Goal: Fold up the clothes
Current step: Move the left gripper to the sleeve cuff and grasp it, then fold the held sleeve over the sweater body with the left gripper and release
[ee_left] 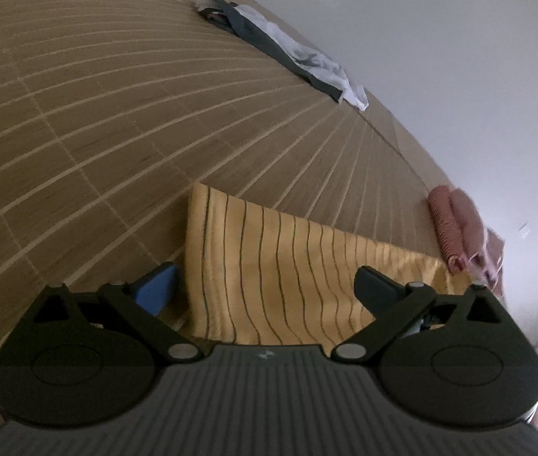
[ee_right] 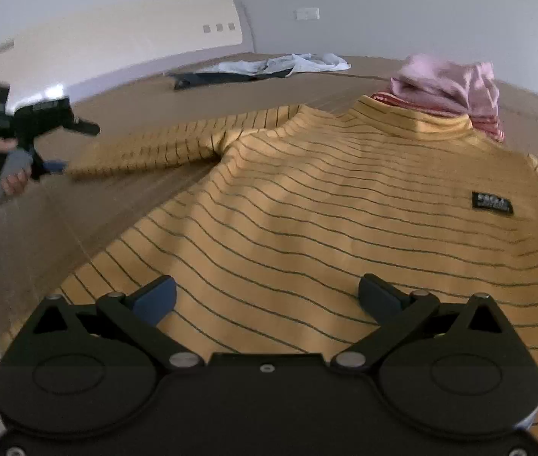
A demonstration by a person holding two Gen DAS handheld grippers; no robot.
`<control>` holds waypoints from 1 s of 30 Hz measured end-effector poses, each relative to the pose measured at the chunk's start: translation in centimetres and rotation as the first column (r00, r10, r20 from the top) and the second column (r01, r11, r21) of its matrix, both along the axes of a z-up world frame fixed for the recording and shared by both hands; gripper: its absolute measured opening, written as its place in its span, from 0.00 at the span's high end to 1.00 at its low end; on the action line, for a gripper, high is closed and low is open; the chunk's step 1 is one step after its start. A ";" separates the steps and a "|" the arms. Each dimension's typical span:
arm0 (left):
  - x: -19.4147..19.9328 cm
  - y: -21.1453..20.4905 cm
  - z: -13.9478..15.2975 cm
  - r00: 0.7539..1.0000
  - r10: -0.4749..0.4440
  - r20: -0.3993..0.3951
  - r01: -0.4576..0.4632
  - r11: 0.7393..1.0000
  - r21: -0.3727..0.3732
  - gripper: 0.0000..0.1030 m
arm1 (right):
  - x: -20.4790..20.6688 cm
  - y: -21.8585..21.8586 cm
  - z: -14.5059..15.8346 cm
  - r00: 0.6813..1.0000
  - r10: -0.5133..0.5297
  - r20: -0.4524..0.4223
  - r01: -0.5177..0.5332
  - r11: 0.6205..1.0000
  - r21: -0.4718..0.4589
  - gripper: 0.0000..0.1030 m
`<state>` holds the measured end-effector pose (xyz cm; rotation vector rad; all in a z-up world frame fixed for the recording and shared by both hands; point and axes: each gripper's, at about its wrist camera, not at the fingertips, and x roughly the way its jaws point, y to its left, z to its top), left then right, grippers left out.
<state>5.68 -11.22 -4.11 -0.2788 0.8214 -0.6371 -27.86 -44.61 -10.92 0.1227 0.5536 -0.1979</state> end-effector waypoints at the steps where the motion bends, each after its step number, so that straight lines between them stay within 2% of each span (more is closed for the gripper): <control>1: -0.1 -0.1 0.0 1.000 -0.001 0.008 0.001 1.000 0.015 0.04 | 0.2 0.4 -0.1 1.000 -0.003 -0.012 0.002 1.000 -0.023 0.00; 3: -0.3 -0.4 0.1 1.000 -0.004 0.023 0.003 0.999 0.044 0.07 | 0.4 0.8 -0.1 1.000 -0.006 -0.028 0.005 0.999 -0.051 0.00; 6: -0.6 -0.7 0.1 0.999 -0.008 0.046 0.004 0.996 0.088 0.20 | 0.5 1.2 -0.3 0.999 -0.010 -0.039 0.007 0.997 -0.075 0.00; 9: -0.8 -0.8 0.1 0.998 0.010 0.060 -0.017 0.993 0.116 0.42 | 0.5 1.3 -0.3 0.999 -0.012 -0.044 0.008 0.996 -0.087 0.00; 11: -0.6 -0.6 -0.1 0.998 0.034 0.057 -0.042 0.991 0.130 0.78 | 0.5 1.5 -0.4 0.999 -0.013 -0.046 0.009 0.995 -0.095 0.00; 15: -0.4 0.2 -0.4 0.998 0.067 0.020 -0.069 0.995 0.075 0.82 | 0.6 1.7 -0.5 0.999 -0.016 -0.051 0.011 0.994 -0.112 0.00; 17: -0.7 0.0 -0.1 0.998 0.058 0.038 -0.062 0.994 0.090 0.84 | 0.6 1.7 -0.5 0.999 -0.017 -0.051 0.011 0.993 -0.114 0.00; 21: -1.8 -0.9 1.4 0.998 0.012 0.063 -0.012 1.000 0.007 0.84 | 0.6 1.8 -0.5 0.999 -0.017 -0.051 0.011 0.993 -0.116 0.00; 25: -4.3 -3.2 3.8 0.987 -0.073 0.141 0.080 0.996 -0.038 0.85 | 0.6 1.9 -0.5 0.998 -0.018 -0.052 0.012 0.993 -0.119 0.00; 30: -8.6 -8.4 4.9 0.946 -0.256 0.197 0.269 0.963 -0.038 0.85 | 0.6 1.9 -0.5 0.999 -0.019 -0.050 0.013 0.993 -0.118 0.00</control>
